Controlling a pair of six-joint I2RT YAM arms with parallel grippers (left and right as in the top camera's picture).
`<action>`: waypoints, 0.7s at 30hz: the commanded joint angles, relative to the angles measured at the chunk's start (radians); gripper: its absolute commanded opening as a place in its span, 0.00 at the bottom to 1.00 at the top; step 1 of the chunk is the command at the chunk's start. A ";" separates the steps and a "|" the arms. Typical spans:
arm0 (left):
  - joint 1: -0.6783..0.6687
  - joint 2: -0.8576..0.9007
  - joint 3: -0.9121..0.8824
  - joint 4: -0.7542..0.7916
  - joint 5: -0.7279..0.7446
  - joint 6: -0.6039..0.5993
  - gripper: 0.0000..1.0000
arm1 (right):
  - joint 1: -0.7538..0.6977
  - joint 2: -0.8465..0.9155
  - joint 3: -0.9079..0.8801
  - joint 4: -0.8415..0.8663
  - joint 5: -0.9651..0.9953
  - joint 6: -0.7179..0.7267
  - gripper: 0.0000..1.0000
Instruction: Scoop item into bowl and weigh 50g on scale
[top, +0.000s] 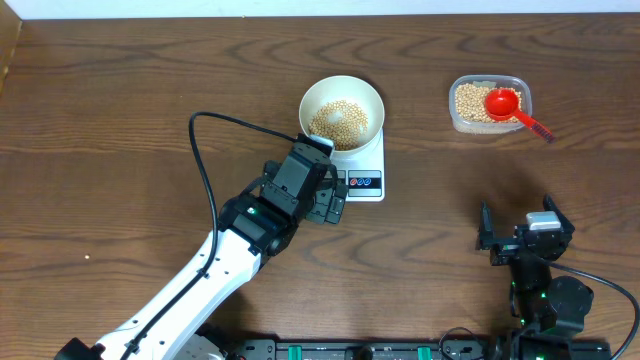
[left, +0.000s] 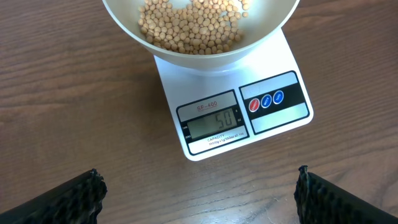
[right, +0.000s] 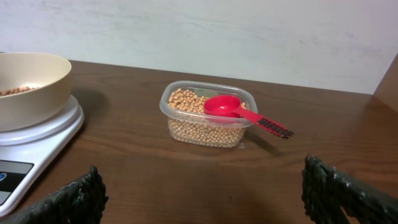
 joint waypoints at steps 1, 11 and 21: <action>0.002 -0.006 -0.002 0.000 -0.013 0.005 0.99 | 0.015 -0.010 -0.002 -0.006 0.011 -0.003 0.99; 0.002 -0.006 -0.002 0.000 -0.013 0.005 0.99 | 0.015 -0.010 -0.002 -0.006 0.011 -0.003 0.99; 0.002 -0.008 -0.002 0.000 -0.013 0.006 0.98 | 0.015 -0.010 -0.002 -0.006 0.011 -0.003 0.99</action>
